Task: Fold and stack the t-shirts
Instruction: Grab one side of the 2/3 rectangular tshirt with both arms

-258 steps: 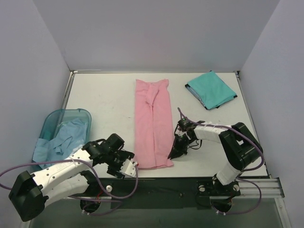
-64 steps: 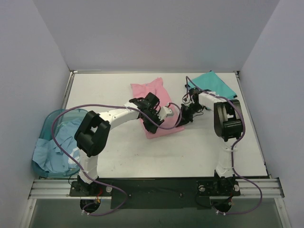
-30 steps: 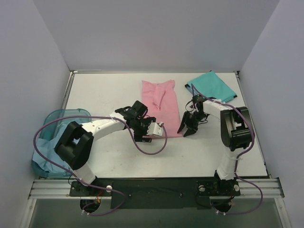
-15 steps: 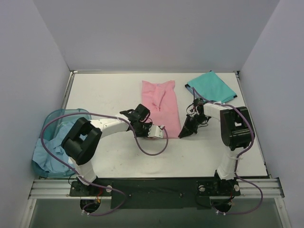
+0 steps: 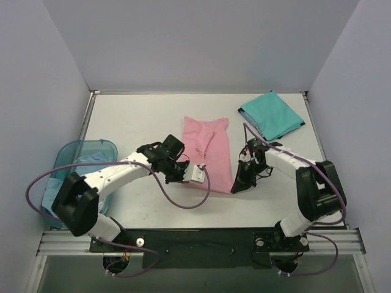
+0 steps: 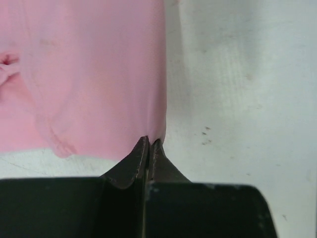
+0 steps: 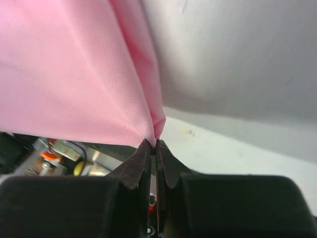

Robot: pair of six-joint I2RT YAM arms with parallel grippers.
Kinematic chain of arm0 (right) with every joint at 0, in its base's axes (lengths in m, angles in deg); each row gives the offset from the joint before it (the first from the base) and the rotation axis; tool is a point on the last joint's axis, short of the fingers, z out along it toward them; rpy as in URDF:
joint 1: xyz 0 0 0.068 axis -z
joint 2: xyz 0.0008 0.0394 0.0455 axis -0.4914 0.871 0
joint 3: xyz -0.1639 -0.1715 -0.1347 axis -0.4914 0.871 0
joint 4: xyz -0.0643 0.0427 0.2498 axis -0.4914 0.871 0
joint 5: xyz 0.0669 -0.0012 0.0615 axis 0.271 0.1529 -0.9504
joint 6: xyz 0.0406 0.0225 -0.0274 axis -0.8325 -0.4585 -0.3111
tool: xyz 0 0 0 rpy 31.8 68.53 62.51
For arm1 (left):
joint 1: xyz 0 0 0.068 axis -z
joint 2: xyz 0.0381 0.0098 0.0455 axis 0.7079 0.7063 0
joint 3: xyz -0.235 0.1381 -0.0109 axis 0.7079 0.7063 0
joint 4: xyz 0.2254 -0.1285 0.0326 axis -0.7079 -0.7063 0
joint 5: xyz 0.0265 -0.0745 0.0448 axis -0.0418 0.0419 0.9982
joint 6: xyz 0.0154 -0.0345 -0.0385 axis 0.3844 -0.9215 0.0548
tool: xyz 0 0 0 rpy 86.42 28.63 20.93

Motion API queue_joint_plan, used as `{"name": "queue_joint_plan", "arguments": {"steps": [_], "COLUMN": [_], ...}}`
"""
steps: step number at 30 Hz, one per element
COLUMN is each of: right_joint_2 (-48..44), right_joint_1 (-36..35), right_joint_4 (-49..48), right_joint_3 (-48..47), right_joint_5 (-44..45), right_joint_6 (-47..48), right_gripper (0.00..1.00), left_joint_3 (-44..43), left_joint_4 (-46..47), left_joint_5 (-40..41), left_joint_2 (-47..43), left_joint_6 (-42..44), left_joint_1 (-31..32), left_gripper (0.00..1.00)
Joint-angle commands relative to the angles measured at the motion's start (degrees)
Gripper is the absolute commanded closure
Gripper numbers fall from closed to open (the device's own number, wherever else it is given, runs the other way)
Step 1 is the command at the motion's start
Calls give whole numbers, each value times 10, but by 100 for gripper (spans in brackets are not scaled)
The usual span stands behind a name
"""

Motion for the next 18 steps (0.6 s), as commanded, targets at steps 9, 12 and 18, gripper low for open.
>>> {"name": "queue_joint_plan", "arguments": {"steps": [9,12,18], "right_joint_2": [-299,-335,-268], "right_joint_1": [-194,-234,-219], "right_joint_4": [237,251,240], "right_joint_3": [47,29,-45], "right_joint_5": [30,19,40], "right_joint_6": [-72,-113,-83], "right_gripper": [100,100,100], "left_joint_3": [8,-2,4], "left_joint_4": [-342,-384,-300], "left_joint_5": [-172,-202,-186], "left_joint_2": [-227,-252,-284], "left_joint_6": [22,-2,-101], "left_joint_1": [41,42,-6], "left_gripper": [100,100,100]}}
